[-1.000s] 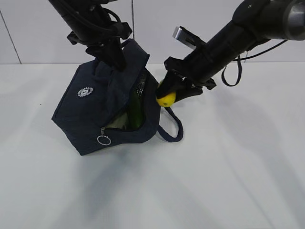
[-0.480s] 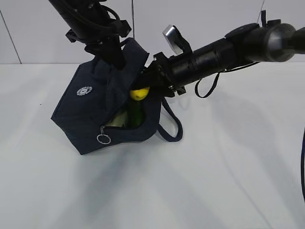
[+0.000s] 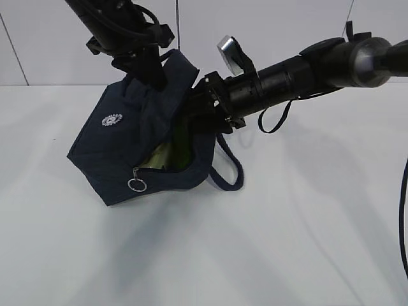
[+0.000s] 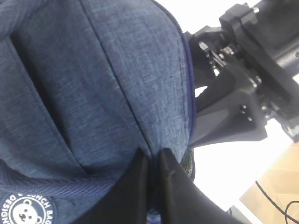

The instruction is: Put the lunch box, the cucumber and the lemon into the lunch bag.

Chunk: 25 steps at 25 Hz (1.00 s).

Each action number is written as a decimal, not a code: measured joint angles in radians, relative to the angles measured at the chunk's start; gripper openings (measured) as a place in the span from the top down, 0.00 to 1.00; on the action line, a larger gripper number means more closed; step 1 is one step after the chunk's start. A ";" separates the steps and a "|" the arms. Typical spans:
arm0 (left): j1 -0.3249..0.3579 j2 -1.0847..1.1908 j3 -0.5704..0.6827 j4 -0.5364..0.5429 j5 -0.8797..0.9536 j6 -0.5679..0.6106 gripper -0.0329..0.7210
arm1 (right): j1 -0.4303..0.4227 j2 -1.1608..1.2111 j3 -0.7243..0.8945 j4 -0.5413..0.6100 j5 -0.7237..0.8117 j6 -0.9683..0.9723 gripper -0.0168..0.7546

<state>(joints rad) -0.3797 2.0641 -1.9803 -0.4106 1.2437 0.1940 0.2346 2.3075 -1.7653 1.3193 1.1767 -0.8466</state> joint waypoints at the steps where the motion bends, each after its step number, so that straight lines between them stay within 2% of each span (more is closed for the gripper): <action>1: 0.000 0.000 0.000 0.000 0.000 0.000 0.95 | -0.002 0.000 0.000 0.000 0.000 0.000 0.28; 9: 0.000 0.000 0.000 0.000 0.000 0.000 0.95 | -0.082 0.000 0.000 -0.004 0.006 0.028 0.27; 13: 0.000 0.000 0.000 0.002 0.000 0.000 0.95 | -0.129 0.000 0.000 -0.075 0.006 0.077 0.28; 17: 0.000 0.000 0.000 0.002 0.000 0.000 0.95 | -0.129 0.001 0.000 -0.159 0.006 0.100 0.28; 22: 0.000 0.000 0.000 0.004 0.000 0.000 0.95 | -0.110 0.031 0.000 -0.160 0.009 0.114 0.28; 25: 0.000 0.000 0.000 0.004 0.000 0.000 0.95 | -0.096 0.061 0.000 -0.140 0.009 0.116 0.35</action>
<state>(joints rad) -0.3797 2.0641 -1.9803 -0.4068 1.2437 0.1940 0.1391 2.3686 -1.7653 1.1790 1.1853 -0.7304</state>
